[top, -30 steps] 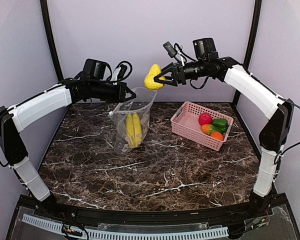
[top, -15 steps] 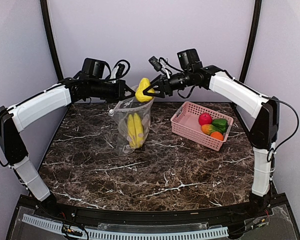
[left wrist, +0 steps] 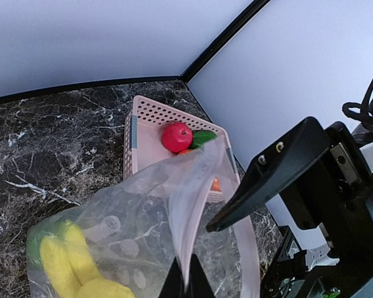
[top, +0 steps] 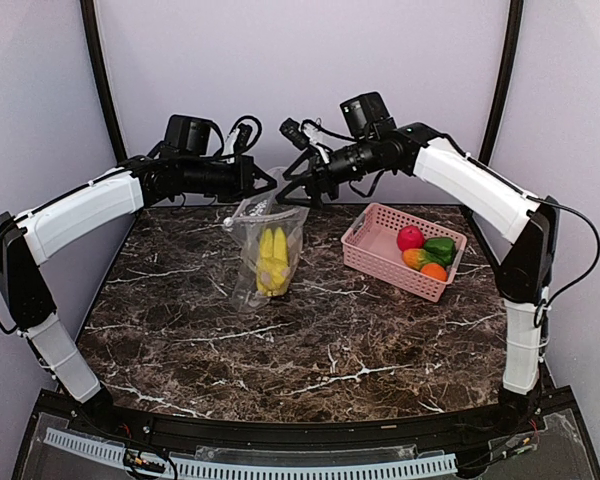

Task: Place the food in the zip-top bag and seal the zipper
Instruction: Place the fake fruit in the zipper food storage bag, then adjust the zipper food storage bag at the center of the board.

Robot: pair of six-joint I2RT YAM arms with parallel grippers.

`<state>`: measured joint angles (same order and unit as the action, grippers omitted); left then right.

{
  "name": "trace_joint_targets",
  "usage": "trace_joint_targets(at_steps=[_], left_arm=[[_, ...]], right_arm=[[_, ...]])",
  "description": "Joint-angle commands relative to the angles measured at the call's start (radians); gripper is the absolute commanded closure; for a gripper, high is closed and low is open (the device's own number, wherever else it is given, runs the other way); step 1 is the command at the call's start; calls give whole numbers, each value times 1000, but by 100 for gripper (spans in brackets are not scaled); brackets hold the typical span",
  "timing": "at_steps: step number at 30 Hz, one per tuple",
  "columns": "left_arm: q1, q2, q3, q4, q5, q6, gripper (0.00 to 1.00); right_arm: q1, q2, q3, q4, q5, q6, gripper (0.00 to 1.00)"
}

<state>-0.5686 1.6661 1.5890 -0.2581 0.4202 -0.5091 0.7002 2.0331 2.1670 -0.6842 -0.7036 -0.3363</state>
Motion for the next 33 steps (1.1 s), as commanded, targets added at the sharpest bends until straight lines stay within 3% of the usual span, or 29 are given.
trace_joint_targets(at_steps=[1,3,7,14,18,22,25,29,33], left_arm=[[-4,-14,0,26,16,10,99],[-4,-14,2,18,16,18,99],[-3,-11,0,10,27,28,99],[-4,-5,2,-1,46,32,99],[-4,4,21,-46,54,62,99],[-4,19,63,-159,26,155,99],[2,30,114,-250,-47,257,99],[63,58,173,-350,-181,329,99],[175,114,251,-391,-102,291,99]], right_arm=[[0,-44,45,-101,-2,-165,19],[6,-47,58,-212,-36,-304,21],[40,-38,71,-320,40,-468,25],[101,-30,-4,-276,205,-529,30],[125,-21,3,-266,284,-558,46],[131,-16,57,-243,314,-564,81],[133,2,133,-216,346,-566,95],[133,40,251,-187,343,-552,100],[148,62,296,-203,311,-548,100]])
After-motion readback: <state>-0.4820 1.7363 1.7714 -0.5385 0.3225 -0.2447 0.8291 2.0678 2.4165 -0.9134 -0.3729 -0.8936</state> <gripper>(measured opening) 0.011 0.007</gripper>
